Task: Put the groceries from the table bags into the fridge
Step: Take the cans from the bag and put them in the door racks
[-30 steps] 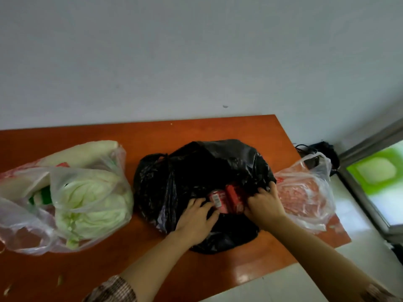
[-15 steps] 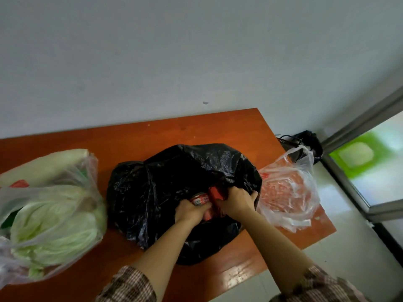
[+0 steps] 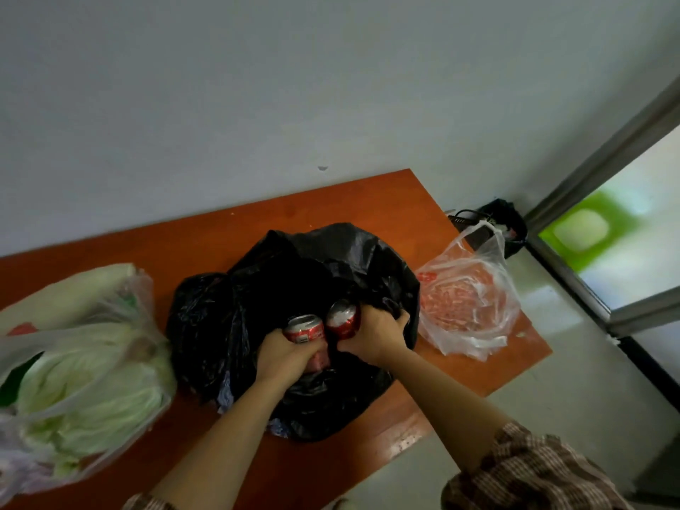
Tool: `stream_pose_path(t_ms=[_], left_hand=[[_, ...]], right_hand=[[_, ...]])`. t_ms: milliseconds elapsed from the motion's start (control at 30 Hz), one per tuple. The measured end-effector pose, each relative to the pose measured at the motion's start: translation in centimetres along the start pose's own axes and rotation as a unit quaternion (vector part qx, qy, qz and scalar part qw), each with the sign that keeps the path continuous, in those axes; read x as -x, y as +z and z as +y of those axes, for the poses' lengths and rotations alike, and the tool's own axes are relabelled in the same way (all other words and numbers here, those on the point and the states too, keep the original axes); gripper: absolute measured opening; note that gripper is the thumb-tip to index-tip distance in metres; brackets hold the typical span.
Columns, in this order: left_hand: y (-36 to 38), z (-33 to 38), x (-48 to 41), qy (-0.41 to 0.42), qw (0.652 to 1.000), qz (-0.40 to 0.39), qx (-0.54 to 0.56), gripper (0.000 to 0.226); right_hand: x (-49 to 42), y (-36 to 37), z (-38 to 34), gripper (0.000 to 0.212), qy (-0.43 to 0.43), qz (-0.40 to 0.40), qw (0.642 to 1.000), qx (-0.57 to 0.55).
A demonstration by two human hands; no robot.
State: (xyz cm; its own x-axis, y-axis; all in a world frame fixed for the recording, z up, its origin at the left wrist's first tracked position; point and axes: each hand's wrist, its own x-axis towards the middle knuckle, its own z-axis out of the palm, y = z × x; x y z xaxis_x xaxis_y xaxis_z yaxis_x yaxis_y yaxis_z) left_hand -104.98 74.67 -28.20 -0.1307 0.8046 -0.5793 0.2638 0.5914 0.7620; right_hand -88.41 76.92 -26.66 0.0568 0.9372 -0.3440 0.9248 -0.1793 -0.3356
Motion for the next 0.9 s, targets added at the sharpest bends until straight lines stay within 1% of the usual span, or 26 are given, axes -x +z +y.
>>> stream_pose_path(t_ms=[67,167,267,367,467,567,733,900], left_hand=[[-0.4,0.3,0.8,0.058,0.998,0.018,-0.030,0.039],[-0.9,1.5,2.1,0.138,0.990,0.034,-0.022,0.049],[-1.5,3.2,3.5,0.195,0.979,0.060,-0.023,0.063],[-2.3,4.9,4.8,0.244,0.967,0.066,-0.025,0.067],[-2.4,6.4,6.2,0.290,0.954,0.066,-0.028,0.069],[-1.0,8.3,8.1,0.323,0.944,0.060,-0.023,0.071],[4.0,11.2,13.0,0.389,0.921,0.011,-0.017,0.068],[12.8,11.8,21.2,0.445,0.892,-0.083,-0.013,0.065]], right_hand=[[1.1,-1.0,0.2,0.058,-0.016,0.018,0.999,-0.037],[2.6,-2.4,0.5,0.069,-0.045,0.045,0.995,-0.079],[3.7,-3.2,0.9,0.069,-0.090,0.066,0.984,-0.140],[5.2,-4.7,1.1,0.070,-0.116,0.096,0.965,-0.213],[7.2,-7.0,1.7,0.068,-0.120,0.134,0.946,-0.272],[9.7,-9.9,3.3,0.068,-0.124,0.171,0.929,-0.305],[15.0,-14.3,8.2,0.073,-0.101,0.230,0.908,-0.335],[24.2,-17.1,17.1,0.069,-0.045,0.313,0.889,-0.332]])
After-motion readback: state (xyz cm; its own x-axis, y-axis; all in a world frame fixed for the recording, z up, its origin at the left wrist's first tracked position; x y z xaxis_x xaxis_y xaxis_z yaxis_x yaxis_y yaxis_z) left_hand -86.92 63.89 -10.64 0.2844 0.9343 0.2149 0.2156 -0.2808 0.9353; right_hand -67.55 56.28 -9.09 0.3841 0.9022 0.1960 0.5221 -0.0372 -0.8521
